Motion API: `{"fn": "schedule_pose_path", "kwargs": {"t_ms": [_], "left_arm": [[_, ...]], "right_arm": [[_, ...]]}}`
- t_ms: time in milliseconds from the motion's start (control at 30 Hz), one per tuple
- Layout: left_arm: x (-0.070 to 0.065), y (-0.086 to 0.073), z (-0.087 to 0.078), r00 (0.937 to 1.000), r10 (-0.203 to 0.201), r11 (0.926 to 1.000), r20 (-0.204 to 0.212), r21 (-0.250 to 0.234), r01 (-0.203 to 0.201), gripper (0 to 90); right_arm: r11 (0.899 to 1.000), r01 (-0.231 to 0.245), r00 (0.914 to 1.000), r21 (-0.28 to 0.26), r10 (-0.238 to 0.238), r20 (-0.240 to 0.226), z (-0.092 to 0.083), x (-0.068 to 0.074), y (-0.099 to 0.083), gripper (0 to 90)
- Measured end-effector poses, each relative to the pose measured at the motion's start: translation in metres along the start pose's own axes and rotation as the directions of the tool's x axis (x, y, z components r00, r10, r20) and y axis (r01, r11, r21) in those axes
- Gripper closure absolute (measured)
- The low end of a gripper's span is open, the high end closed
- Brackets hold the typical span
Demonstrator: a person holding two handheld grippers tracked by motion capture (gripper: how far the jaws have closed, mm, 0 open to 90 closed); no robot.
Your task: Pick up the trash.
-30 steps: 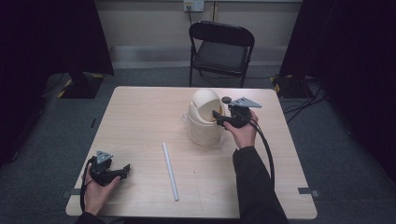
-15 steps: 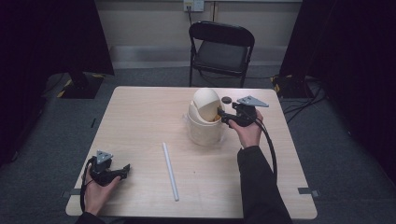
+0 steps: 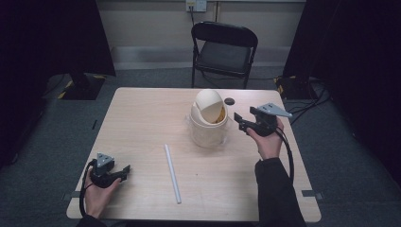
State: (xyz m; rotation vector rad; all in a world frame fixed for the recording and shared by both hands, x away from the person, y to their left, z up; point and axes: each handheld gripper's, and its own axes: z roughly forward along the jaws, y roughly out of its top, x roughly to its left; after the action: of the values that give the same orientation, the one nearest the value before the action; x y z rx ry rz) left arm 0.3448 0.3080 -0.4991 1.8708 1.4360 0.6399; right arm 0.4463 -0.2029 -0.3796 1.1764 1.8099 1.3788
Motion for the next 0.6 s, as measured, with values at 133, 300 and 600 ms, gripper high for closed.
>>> {"fn": "schedule_pose_path", "kwargs": {"t_ms": [133,300,600], "left_arm": [[-0.006,0.007,-0.008,0.9997,-0.012,0.9991,0.020,-0.040,0.012,36.3],[-0.022,0.017,-0.015,0.9990,0.026,0.9960,0.036,-0.086,-0.022,40.1],[-0.063,0.040,-0.006,0.9901,0.077,0.9885,0.117,-0.139,-0.060,44.5]], "right_arm": [[1.000,0.001,0.9997,0.005,-0.001,0.023,-0.023,-0.010,-0.018,28.4],[0.999,-0.011,0.9979,0.046,0.008,0.064,-0.042,-0.026,-0.052,28.7],[0.992,-0.059,0.9910,0.110,0.045,0.126,-0.053,-0.043,-0.096,28.9]]}}
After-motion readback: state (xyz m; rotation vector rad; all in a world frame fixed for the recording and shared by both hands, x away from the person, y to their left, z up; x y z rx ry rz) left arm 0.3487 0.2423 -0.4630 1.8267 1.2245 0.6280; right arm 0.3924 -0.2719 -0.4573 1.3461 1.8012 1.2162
